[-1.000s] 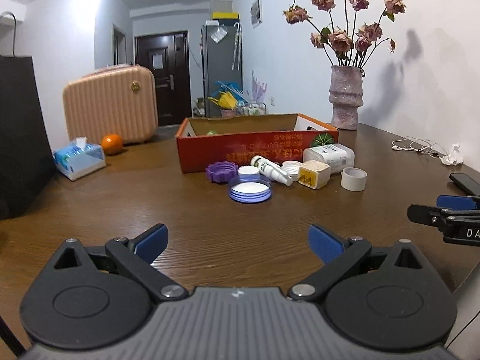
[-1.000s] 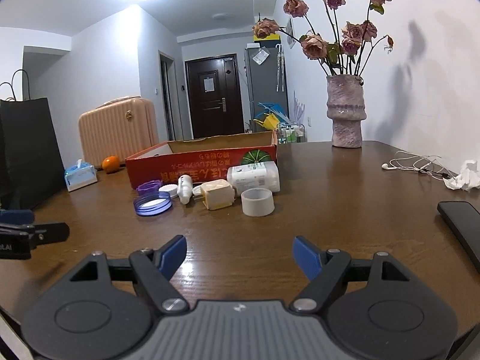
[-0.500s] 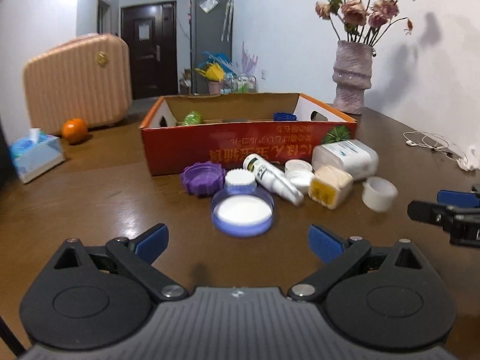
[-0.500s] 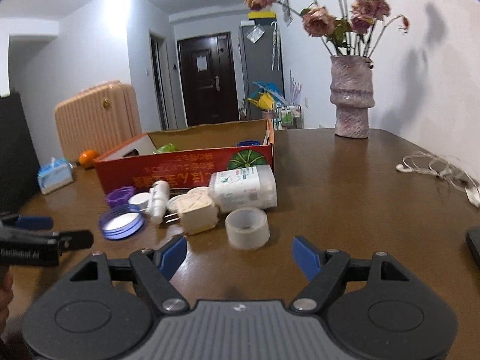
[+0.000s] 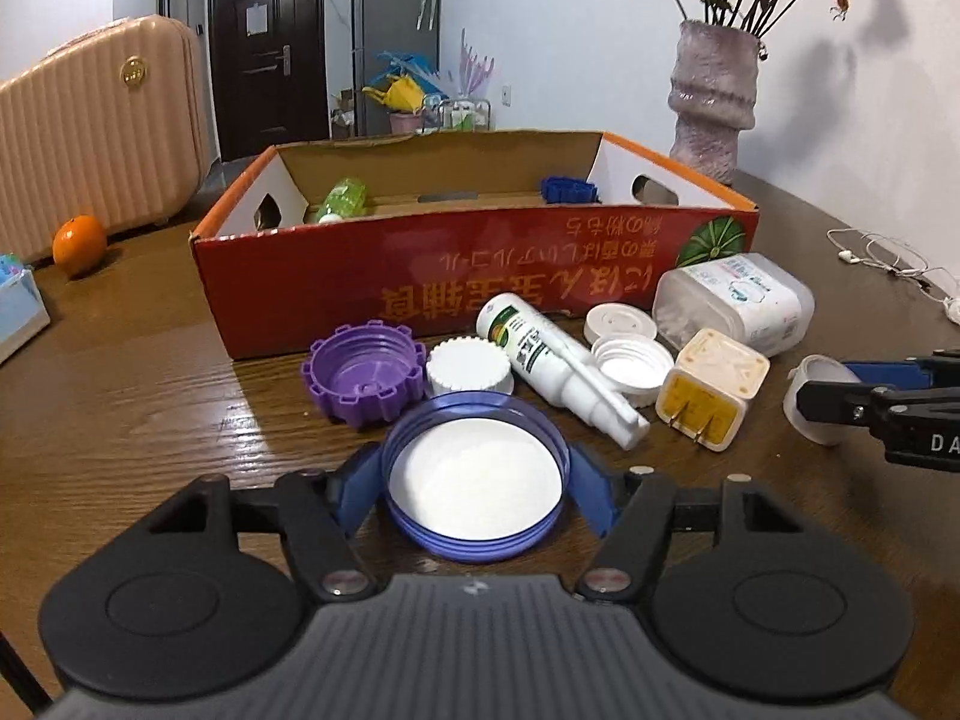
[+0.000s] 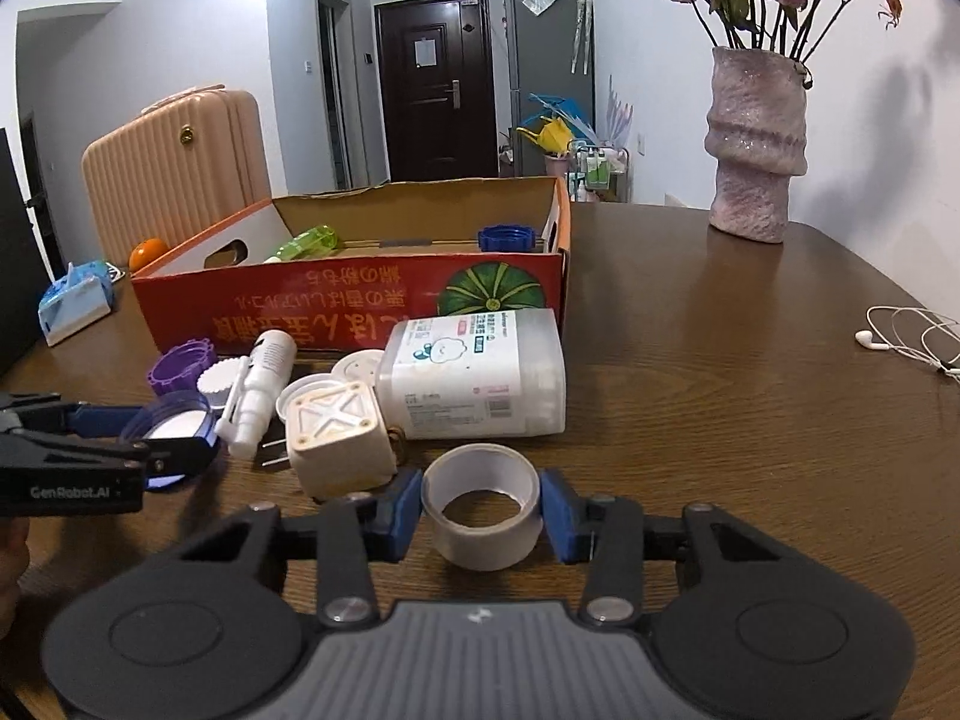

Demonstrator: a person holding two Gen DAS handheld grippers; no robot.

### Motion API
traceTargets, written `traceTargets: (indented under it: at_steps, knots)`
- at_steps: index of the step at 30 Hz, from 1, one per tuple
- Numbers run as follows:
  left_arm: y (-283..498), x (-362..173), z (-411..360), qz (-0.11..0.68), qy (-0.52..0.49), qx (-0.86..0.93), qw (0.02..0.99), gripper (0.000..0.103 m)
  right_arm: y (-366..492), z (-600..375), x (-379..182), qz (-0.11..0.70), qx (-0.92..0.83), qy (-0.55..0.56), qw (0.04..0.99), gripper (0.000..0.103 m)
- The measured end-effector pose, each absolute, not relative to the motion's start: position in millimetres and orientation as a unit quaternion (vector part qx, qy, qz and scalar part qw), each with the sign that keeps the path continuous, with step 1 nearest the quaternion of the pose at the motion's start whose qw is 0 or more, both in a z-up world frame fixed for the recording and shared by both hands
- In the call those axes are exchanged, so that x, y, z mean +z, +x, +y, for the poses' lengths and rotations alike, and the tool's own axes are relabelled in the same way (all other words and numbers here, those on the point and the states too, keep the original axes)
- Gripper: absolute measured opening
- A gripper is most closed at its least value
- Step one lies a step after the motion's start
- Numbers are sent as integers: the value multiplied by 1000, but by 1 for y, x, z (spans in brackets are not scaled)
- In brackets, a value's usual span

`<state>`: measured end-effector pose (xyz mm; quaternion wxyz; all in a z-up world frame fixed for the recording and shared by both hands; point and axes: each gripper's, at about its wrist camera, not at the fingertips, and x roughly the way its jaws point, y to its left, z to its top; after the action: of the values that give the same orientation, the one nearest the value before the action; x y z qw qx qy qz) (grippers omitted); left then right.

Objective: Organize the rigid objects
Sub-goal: 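Grasp the blue-rimmed white lid with the left gripper while the right gripper grasps the tape roll, then carry the lid and tape roll into the cardboard box and release both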

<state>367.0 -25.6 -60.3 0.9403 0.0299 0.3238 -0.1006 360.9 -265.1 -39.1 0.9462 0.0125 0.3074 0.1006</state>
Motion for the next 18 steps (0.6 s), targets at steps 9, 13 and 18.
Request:
traceTargets:
  at_steps: [9,13,18]
  knots:
    - [314,-37,-27,301,24,-83,950,67,331,-268,-27,288,116,24,950,42]
    - [275,-22,-24,285,10,-84,955,67,300,-270,-17,273,129,26,953,42]
    - [229,-2,-23,257,10,-84,963,67,255,-264,-8,257,152,26,954,42]
